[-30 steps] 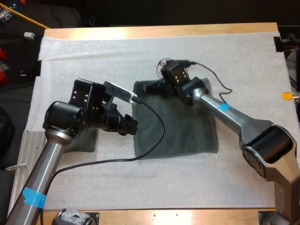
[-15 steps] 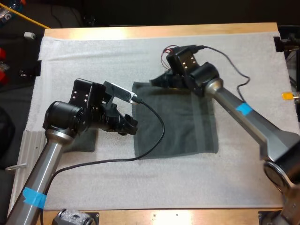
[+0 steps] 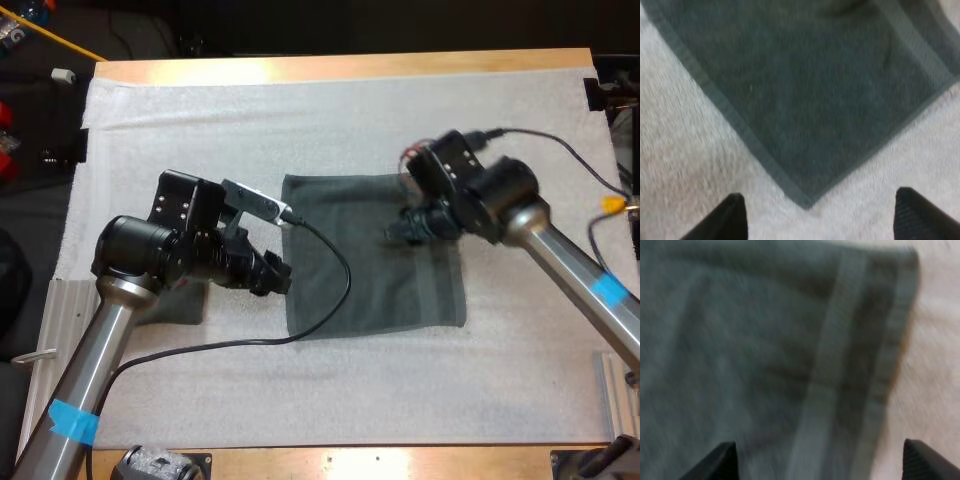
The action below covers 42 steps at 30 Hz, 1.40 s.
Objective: Pick towel from pile, fold and stack
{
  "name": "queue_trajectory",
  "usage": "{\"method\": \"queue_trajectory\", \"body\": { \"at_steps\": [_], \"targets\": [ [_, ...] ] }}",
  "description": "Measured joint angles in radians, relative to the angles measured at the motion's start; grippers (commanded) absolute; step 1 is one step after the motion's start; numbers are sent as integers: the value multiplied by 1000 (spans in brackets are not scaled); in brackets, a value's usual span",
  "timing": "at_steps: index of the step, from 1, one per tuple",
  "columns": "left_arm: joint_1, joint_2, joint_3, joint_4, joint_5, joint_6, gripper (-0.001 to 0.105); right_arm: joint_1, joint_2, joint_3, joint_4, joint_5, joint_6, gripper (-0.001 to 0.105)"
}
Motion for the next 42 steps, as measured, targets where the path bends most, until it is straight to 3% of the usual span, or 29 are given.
{"method": "queue_trajectory", "body": {
  "at_steps": [13,22,34,42],
  "targets": [
    [0,0,0,155,0,0,59,0,-334,429,-60,9,160,64],
    [0,-36,0,188,0,0,59,-8,-386,643,-201,-35,255,64],
    [0,-228,0,188,0,-13,59,-291,-386,801,-435,-318,302,64],
    [0,-359,9,163,0,-56,59,-318,-300,832,-533,-458,339,64]
  ]
}}
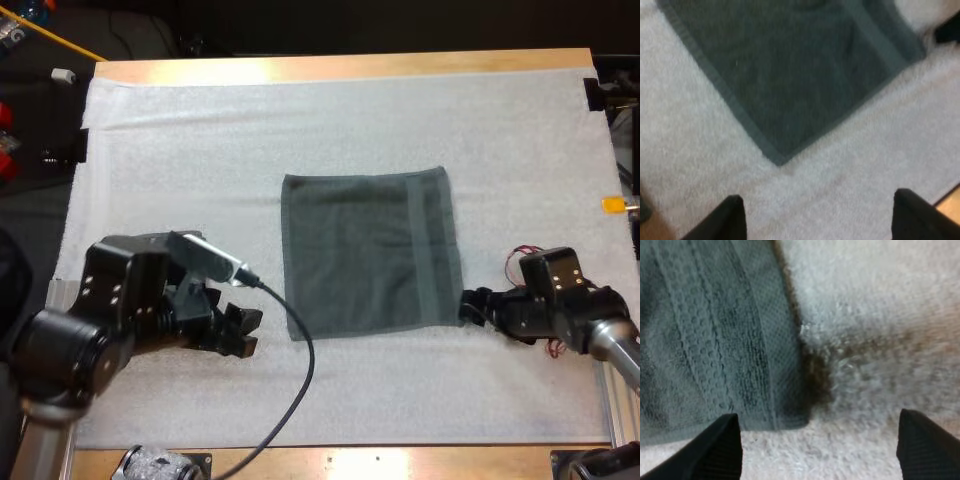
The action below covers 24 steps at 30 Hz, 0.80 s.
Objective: Pick towel from pile, fold and stack
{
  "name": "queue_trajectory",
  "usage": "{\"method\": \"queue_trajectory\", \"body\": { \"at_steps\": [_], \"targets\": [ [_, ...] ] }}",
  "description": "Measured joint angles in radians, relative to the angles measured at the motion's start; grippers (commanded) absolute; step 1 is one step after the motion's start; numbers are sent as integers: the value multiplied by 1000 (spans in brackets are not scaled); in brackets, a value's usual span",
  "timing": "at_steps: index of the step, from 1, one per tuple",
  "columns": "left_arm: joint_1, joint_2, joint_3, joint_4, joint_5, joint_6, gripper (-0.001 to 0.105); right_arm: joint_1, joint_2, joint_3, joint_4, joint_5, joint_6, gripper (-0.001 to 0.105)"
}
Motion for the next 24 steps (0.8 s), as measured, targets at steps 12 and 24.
{"method": "queue_trajectory", "body": {
  "at_steps": [12,24],
  "targets": [
    [0,-220,222,-77,0,-74,59,0,130,0,-126,-109,109,51],
    [0,-262,315,-107,0,-91,59,-2,182,-12,-153,-173,121,42]
  ]
}}
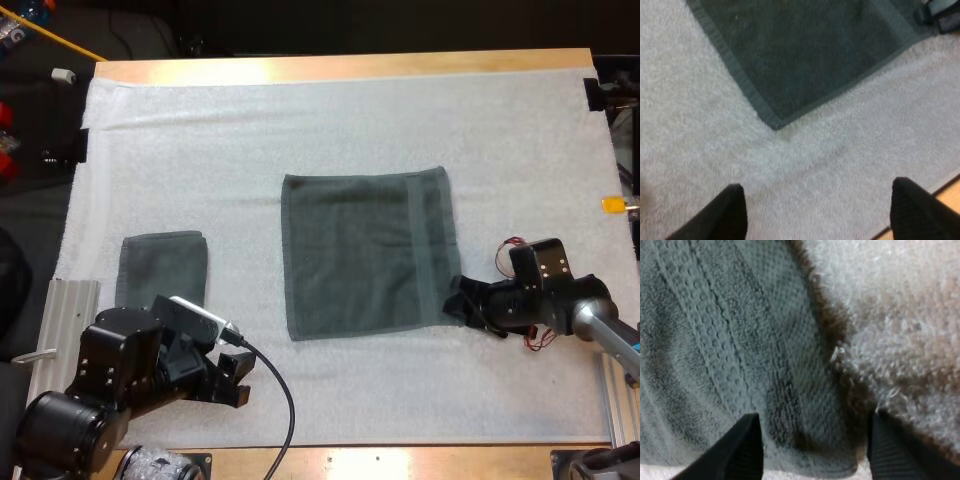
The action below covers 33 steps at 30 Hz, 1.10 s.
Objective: Pick towel from pile, fold and stack
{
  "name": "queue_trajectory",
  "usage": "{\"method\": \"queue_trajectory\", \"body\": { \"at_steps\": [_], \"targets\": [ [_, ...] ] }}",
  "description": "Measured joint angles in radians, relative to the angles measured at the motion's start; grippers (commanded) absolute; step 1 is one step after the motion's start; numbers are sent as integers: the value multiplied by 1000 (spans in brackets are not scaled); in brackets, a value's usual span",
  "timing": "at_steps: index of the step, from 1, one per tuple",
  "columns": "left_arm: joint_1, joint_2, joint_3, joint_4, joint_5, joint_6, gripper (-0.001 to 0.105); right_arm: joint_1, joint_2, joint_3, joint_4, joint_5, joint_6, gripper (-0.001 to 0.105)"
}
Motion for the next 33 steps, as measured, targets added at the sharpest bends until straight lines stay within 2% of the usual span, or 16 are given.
{"method": "queue_trajectory", "body": {
  "at_steps": [5,12,16,22,24,28,33],
  "targets": [
    [0,0,24,-50,0,-14,59,0,12,0,-1,0,0,22],
    [0,9,39,-73,0,-14,59,0,15,0,2,5,0,15],
    [0,26,39,-88,0,-14,59,0,5,1,19,30,-10,0],
    [0,78,61,-223,3,-35,59,0,-52,10,76,91,-55,0],
    [0,116,82,-271,39,-60,59,0,-70,10,82,99,-58,0],
    [0,224,136,-355,162,-118,59,0,-82,10,88,101,-61,0],
    [0,374,166,-408,197,-134,59,0,-82,10,98,102,-61,0]
  ]
}}
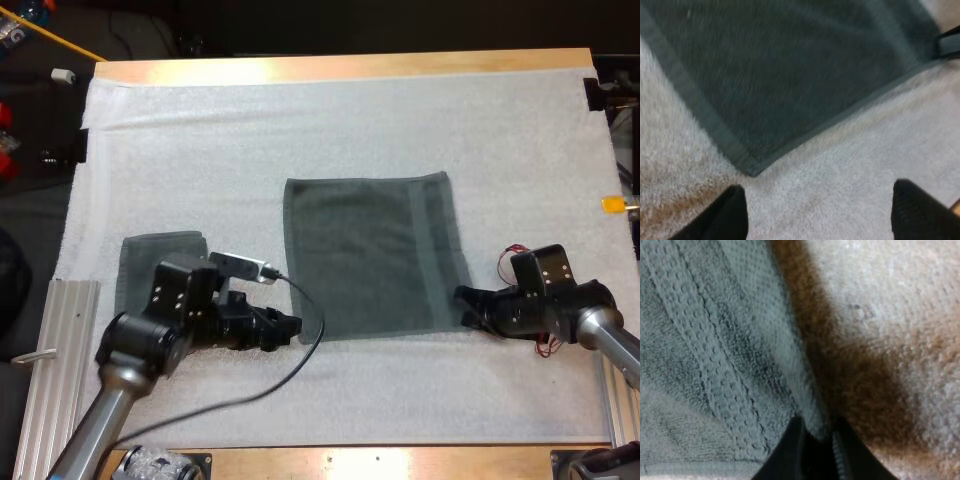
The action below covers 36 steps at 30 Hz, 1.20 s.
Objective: Pick towel from pile, fold and stack
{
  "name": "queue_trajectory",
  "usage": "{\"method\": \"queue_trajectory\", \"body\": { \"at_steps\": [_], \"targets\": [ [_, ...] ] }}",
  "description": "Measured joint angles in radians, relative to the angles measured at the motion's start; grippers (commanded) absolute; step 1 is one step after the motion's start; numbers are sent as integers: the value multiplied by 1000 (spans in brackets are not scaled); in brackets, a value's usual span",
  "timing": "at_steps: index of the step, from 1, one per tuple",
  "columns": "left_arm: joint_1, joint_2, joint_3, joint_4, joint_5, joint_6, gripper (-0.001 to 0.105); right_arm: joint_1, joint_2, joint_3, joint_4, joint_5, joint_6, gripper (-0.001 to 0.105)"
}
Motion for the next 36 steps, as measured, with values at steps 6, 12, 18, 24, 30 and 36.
{"method": "queue_trajectory", "body": {
  "at_steps": [6,12,18,24,30,36],
  "targets": [
    [0,160,0,-38,6,-2,59,0,0,0,0,0,0,0],
    [0,301,0,-88,6,-5,59,0,0,0,0,1,0,0],
    [0,412,0,-128,31,-9,59,0,0,0,0,5,0,0],
    [0,497,0,-187,57,-42,59,0,0,0,0,7,0,0],
    [2,548,0,-219,84,-47,59,0,0,0,0,7,0,0],
    [-10,565,-1,-234,111,-75,59,0,0,0,0,7,0,0]
  ]
}}
